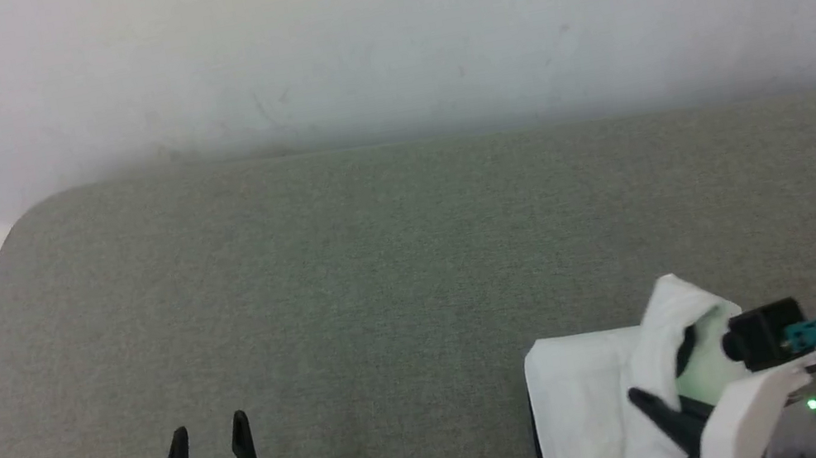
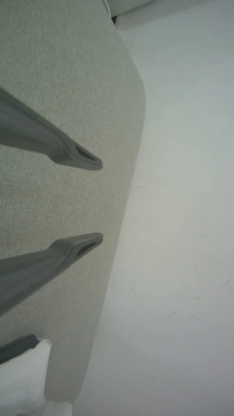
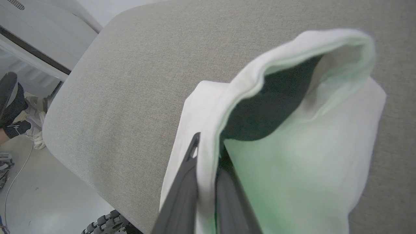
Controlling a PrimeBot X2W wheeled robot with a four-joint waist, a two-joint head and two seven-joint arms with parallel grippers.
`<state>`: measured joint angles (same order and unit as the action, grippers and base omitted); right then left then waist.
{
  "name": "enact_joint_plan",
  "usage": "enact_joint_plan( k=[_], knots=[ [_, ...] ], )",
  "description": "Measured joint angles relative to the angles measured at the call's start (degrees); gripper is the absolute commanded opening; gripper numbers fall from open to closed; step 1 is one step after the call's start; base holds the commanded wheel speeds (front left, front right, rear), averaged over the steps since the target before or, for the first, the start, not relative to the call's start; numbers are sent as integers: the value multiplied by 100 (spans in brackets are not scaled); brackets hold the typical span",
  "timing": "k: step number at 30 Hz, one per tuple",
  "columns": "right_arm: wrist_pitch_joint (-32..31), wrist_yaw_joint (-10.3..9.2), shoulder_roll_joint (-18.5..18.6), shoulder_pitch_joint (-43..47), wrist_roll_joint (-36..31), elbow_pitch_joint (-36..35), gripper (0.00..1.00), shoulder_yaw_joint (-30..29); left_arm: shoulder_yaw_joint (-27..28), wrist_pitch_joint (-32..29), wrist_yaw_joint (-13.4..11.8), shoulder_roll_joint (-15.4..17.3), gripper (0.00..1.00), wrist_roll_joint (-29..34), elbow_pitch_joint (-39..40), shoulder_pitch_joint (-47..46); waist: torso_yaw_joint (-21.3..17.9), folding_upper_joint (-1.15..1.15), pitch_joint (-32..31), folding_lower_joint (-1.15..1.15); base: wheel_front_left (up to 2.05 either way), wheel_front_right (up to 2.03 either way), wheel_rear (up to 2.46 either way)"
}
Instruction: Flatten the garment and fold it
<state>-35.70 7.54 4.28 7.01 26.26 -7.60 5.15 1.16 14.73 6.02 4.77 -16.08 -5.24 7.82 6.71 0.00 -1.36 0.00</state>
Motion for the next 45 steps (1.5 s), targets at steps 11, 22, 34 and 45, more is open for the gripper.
enact_joint_plan(
  k=[11, 22, 34, 45],
  knots=[
    [319, 0, 27, -553, -413, 1045, 0, 994, -2, 0, 43, -10, 100, 3, -83, -90, 308, 0, 156, 0, 0, 0, 0],
    [798, -1, 421, -1053, -714, 1734, 100, 2273, -21, 0, 52, 9, 100, 3, -339, -270, 450, 0, 133, 0, 0, 0, 0],
    [2113, 0, 1257, -2187, -1037, 1042, 100, 2485, -4, 1, 57, -2, 100, -1, -318, -325, 90, 0, 51, 0, 0, 0, 0],
    [3769, 1, 1470, -2080, -2076, 1031, 100, 168, -26, 1, 99, -81, 100, 57, 202, -386, -279, 0, 70, 0, 0, 0, 0]
  ],
)
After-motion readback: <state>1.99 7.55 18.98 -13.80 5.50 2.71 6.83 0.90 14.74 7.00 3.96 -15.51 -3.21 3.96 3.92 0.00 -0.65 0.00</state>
